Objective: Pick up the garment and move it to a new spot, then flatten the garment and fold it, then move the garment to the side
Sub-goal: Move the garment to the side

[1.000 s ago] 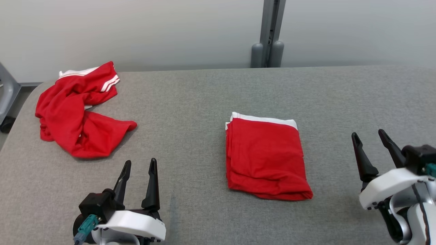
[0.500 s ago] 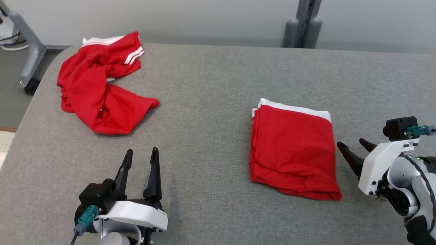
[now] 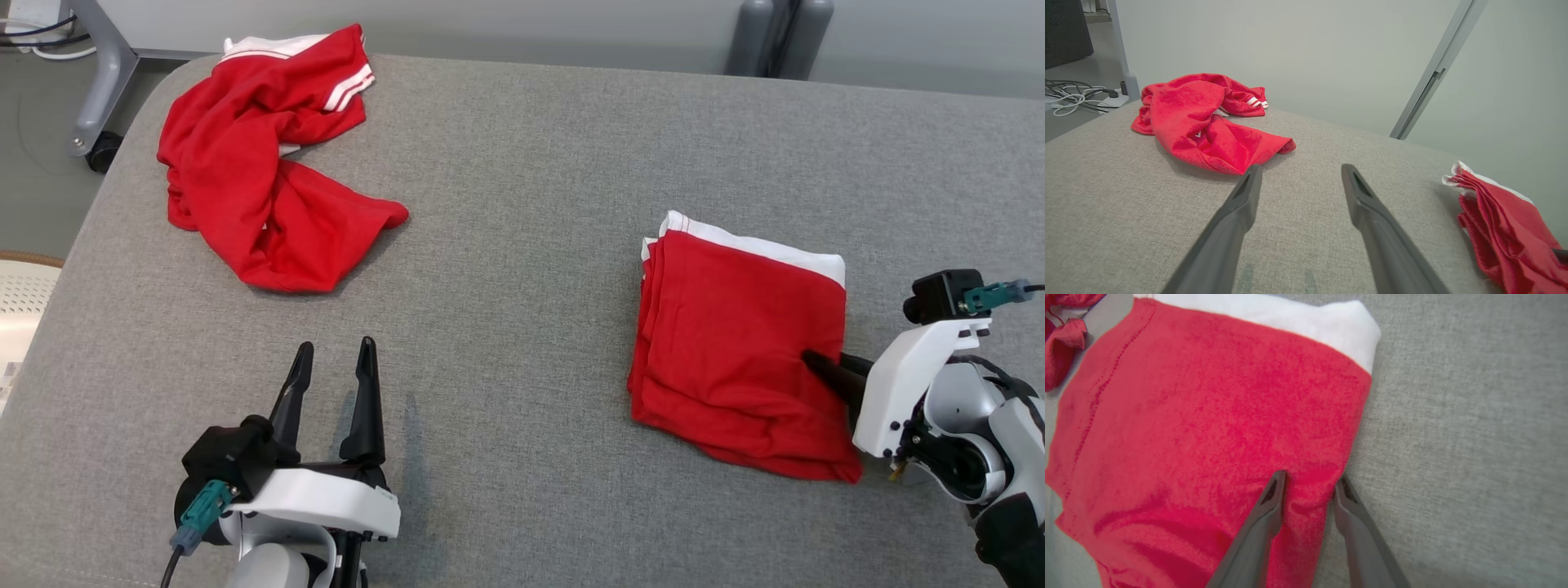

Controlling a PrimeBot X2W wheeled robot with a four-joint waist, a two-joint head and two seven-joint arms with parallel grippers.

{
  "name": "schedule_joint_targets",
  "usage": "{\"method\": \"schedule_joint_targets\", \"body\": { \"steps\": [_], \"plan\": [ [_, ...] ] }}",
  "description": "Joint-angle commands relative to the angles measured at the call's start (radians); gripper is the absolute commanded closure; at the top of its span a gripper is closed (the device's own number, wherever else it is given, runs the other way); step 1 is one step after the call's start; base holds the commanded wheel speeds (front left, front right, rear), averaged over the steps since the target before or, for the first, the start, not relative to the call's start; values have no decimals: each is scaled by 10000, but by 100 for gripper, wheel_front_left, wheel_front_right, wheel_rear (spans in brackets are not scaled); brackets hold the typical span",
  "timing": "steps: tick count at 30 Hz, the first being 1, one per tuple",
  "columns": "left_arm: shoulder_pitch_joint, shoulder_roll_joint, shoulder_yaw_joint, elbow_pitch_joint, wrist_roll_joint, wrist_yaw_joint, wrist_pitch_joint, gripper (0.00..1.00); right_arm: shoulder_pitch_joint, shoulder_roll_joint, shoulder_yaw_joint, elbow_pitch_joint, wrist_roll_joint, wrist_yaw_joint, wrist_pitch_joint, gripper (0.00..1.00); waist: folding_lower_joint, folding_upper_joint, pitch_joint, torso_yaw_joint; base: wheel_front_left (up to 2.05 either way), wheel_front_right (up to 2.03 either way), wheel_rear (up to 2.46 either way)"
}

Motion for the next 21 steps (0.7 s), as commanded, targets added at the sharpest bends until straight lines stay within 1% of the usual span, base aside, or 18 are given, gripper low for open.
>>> {"method": "schedule_joint_targets", "body": {
  "steps": [1,6,10,14,17,18,21],
  "plan": [
    [-226,40,24,-53,-33,56,-18,0,-53,-89,204,54,39,1,-83,100,0,-1,26,-32,0,0,0],
    [-249,40,-1,-105,116,23,-17,0,-428,-486,673,-16,-85,-2,-556,100,0,-1,124,-272,0,0,0],
    [-333,38,-11,-169,282,-56,-17,0,-737,-781,1009,-31,-346,-1,-940,100,0,-1,223,-717,0,0,0],
    [-394,38,-50,-208,466,-117,-17,0,-1118,-982,1137,67,-609,-1,-1457,100,0,-1,343,-1441,0,0,0],
    [-430,40,-52,-167,602,-192,-15,0,-1374,-927,1236,195,-734,-1,-1775,100,0,-1,441,-2160,0,0,0],
    [-430,40,-52,-167,602,-192,-15,0,-1374,-927,1236,195,-734,-1,-1775,100,0,-1,441,-2160,0,0,0],
    [-532,46,-109,-67,823,-313,-15,0,-1633,-883,1256,362,-751,-1,-2038,100,0,-1,576,-2878,0,0,0]
  ]
}}
